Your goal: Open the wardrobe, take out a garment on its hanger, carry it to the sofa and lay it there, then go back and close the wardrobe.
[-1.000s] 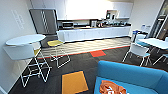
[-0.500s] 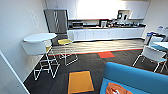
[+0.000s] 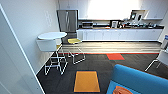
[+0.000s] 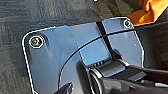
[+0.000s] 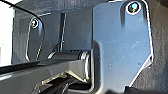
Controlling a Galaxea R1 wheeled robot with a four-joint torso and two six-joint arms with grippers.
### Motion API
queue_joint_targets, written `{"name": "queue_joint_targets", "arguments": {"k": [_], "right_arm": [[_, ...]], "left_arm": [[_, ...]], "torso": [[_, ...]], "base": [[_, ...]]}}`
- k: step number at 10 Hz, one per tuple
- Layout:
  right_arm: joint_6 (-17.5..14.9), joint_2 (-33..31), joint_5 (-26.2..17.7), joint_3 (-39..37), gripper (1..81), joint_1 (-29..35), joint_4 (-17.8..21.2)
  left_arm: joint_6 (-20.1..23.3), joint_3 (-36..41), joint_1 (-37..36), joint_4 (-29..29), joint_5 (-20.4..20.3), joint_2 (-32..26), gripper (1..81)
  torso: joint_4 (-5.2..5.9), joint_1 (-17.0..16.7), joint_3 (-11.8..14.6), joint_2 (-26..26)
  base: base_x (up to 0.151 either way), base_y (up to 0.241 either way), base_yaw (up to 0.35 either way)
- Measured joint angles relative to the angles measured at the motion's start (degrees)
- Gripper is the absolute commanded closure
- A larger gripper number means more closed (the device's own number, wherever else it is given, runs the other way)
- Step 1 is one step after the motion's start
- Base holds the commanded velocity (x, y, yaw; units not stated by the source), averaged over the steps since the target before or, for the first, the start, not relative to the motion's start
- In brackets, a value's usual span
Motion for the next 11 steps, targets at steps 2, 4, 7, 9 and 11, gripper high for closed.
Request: {"name": "queue_joint_targets", "arguments": {"k": [2, 4, 7, 9, 11], "right_arm": [[-0.1, 0.0, 0.0, 0.0, 1.0, -0.2, 0.0], [-0.1, 0.0, 0.0, 0.0, 1.0, -0.1, 0.0], [-0.1, 0.0, 0.0, 0.0, 1.0, 0.0, 0.0], [-0.2, 0.2, 0.0, 0.0, 1.0, -0.1, 0.0], [-0.2, 0.2, -0.1, 0.0, 1.0, 0.1, 0.0]], "left_arm": [[0.0, 0.0, 0.2, 0.0, 0.5, 0.0, 1.0], [0.0, 0.0, 0.3, 0.0, 1.1, 0.0, 1.0], [0.0, 0.0, 0.5, 0.0, 1.3, 0.2, 1.0], [0.0, 0.0, 0.4, 0.0, 1.9, 0.2, 1.0], [0.0, 0.0, 0.4, 0.0, 1.9, 0.2, 1.0]], "torso": [[0.0, 0.0, 0.0, 0.0], [0.0, 0.0, 0.0, 0.0], [0.0, 0.0, 0.0, 0.0], [0.0, 0.0, 0.0, 0.0], [0.0, 0.0, 0.0, 0.0]], "base": [[0.0, 0.0, 0.257], [0.0, 0.0, 0.257], [0.0, 0.0, 0.257], [0.0, 0.0, 0.257], [0.0, 0.0, 0.256]]}}
